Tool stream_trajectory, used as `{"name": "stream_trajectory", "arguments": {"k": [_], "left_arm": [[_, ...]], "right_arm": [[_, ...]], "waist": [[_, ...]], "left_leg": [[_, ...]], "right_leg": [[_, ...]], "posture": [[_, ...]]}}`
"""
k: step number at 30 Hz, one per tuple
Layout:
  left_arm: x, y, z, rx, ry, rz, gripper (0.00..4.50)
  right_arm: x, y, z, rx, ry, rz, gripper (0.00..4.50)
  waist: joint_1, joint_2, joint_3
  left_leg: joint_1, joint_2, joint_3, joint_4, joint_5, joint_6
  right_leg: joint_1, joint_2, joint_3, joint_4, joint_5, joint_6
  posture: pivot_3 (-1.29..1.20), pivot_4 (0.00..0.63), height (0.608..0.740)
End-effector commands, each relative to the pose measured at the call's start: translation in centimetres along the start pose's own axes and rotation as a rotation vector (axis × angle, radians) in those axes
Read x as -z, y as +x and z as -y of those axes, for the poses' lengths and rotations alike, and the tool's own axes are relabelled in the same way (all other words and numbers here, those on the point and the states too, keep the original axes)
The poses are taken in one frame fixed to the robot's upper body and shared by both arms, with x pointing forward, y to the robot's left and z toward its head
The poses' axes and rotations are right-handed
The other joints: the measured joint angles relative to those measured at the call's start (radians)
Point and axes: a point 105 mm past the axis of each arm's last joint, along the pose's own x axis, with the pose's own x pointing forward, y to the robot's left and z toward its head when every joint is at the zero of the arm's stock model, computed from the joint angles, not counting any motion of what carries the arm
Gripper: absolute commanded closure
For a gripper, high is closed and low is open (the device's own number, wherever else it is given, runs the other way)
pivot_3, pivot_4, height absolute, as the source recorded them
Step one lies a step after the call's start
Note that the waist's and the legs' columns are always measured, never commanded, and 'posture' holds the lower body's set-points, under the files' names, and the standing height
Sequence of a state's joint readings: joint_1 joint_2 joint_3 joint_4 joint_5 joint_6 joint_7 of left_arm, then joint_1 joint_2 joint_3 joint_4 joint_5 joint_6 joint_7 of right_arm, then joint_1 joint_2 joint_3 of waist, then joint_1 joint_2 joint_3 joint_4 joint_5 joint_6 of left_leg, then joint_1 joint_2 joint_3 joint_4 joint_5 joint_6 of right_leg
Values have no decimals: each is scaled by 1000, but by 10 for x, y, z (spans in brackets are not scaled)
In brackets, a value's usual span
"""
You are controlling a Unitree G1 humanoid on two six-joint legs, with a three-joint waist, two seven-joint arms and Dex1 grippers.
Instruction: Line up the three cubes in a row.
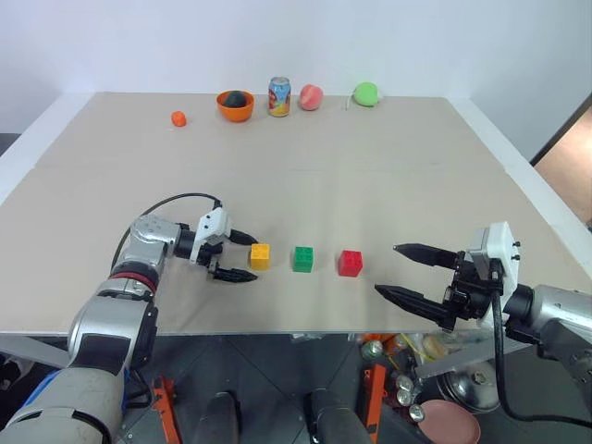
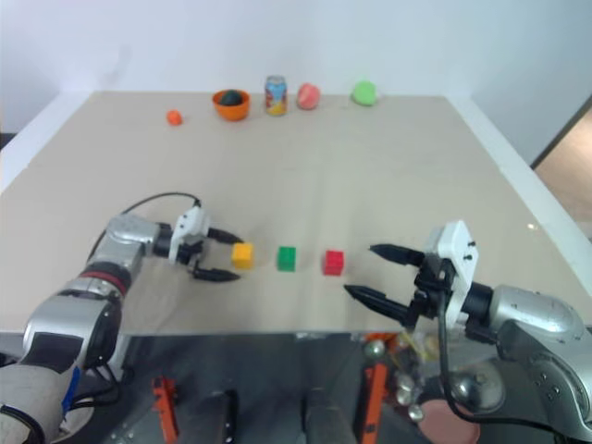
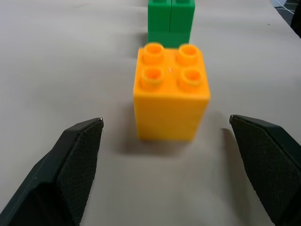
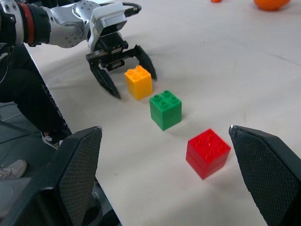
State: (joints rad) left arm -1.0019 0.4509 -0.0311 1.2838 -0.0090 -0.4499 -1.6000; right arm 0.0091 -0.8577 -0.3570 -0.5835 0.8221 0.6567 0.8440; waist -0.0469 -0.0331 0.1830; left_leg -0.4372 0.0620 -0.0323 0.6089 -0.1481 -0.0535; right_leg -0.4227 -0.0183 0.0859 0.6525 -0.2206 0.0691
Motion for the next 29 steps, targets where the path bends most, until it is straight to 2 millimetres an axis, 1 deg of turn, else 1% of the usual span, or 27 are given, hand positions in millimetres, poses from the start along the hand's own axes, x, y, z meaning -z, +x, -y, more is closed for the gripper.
{"name": "stream_trajectory", "arguments": {"k": [1, 3, 6, 8, 10, 11, 13, 14, 16, 18, 20, 23, 25, 29], "left_arm": [[0, -29, -4, -43, 7, -44, 48], [6, -45, -2, -71, -20, -76, 48], [11, -70, -3, -168, -72, -64, 48], [12, -84, -8, -294, -79, -21, 48], [15, -96, -11, -419, -162, 43, 48], [14, -103, -15, -545, -189, 113, 48], [12, -115, -16, -717, -244, 191, 48], [12, -119, -13, -792, -289, 211, 48], [11, -125, -3, -950, -321, 243, 48], [6, -124, 12, -1034, -367, 285, 48], [1, -120, 24, -1102, -402, 317, 48], [-3, -116, 30, -1175, -430, 334, 48], [-4, -109, 33, -1203, -439, 325, 48], [-1, -103, 37, -1258, -425, 294, 48]], "right_arm": [[-11, 0, -1, -23, -40, 18, 0], [-13, 0, 1, -18, -47, 22, 0], [-5, 1, 13, 49, -47, 7, 0], [6, 2, 22, 116, -39, -2, 0], [14, 3, 28, 174, 6, 21, 0], [20, 3, 36, 247, 36, 40, 0], [29, 3, 46, 337, 76, 59, 0], [33, 4, 50, 379, 85, 71, 0], [41, 8, 61, 471, 117, 90, 0], [41, 12, 74, 554, 137, 129, 0], [37, 17, 87, 616, 141, 169, 0], [34, 23, 103, 677, 145, 202, 0], [32, 30, 109, 688, 155, 220, 0], [28, 43, 111, 667, 153, 248, 0]], "waist": [[-1, 0, 0], [-1, 0, 0], [-1, 0, 0], [0, 0, 0], [1, 0, 0], [2, 0, 0], [0, 0, 0], [-1, 0, 0], [-1, 0, 0], [0, 1, 0], [0, 1, 0], [2, 0, 0], [1, 1, 0], [0, 1, 0]], "left_leg": [[0, 0, 0, 0, 0, 0], [0, 0, 0, 0, 0, 0], [0, 0, 0, 0, 0, 0], [0, 0, 0, 0, 0, 0], [0, 0, 0, 0, 0, 0], [0, 0, 0, 0, 0, 0], [0, 1, 0, 0, 0, 0], [0, 1, 1, 0, 0, 0], [0, 2, 1, 0, 0, 0], [2, 2, 1, 0, 0, 0], [4, 2, 2, 0, 0, 0], [7, 2, 2, 0, 2, 1], [9, 2, 2, 0, 2, 2], [12, 1, 2, 0, 2, 2]], "right_leg": [[0, 0, 0, 0, 0, 0], [0, 0, 0, 0, 0, 0], [0, 0, 0, 0, 0, 0], [0, 0, 0, 0, 0, 0], [0, -1, 0, 0, 0, 0], [0, -1, 0, 1, 0, 0], [0, -1, 0, 2, -1, 0], [0, -1, 0, 2, -1, 0], [-1, -1, 0, 3, 1, 3], [-1, 0, 0, 5, 1, 2], [0, 0, 0, 5, 1, -2], [3, 0, 0, 5, 2, -4], [5, 0, 0, 5, 3, -5], [7, 0, 2, 5, 3, -5]], "posture": [[0, 150, 740], [0, 150, 740], [0, 150, 740], [0, 150, 740], [0, 150, 740], [0, 150, 740], [0, 150, 740], [0, 150, 740], [0, 150, 740], [0, 150, 740], [0, 150, 740], [0, 150, 740], [0, 150, 740], [0, 150, 740]]}}
